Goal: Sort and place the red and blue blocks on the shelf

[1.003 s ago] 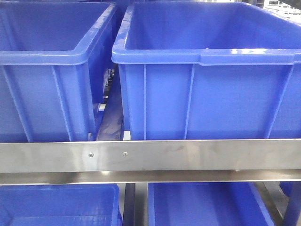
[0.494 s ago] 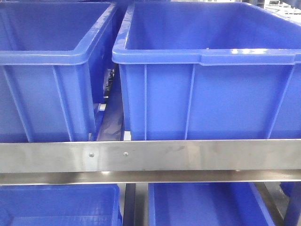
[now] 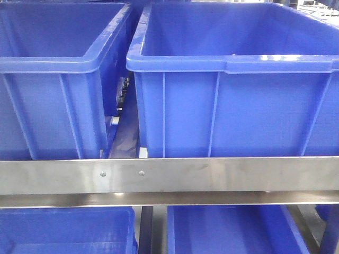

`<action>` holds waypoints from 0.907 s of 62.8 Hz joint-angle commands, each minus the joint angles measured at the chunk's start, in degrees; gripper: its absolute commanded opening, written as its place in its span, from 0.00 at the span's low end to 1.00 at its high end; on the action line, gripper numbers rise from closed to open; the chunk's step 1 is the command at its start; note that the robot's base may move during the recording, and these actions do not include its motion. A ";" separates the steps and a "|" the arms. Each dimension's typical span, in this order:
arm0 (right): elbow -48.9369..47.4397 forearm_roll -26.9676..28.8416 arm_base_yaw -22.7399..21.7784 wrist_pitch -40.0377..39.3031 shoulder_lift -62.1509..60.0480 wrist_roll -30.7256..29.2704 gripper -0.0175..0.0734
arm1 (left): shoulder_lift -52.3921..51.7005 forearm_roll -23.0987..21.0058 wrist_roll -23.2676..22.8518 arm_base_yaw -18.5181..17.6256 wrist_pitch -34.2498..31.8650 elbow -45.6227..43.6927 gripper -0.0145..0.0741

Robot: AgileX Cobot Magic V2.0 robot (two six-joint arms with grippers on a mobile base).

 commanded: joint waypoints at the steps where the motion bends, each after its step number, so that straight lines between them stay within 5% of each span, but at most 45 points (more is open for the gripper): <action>1: 0.12 -0.88 -0.29 -5.03 -0.97 0.19 0.25 | 0.03 0.32 -0.01 -0.09 -4.34 -1.74 0.30; 57: 0.12 -0.88 -0.29 -4.88 -0.97 0.19 0.25 | 0.03 0.32 -0.01 -0.09 -4.34 -1.74 0.30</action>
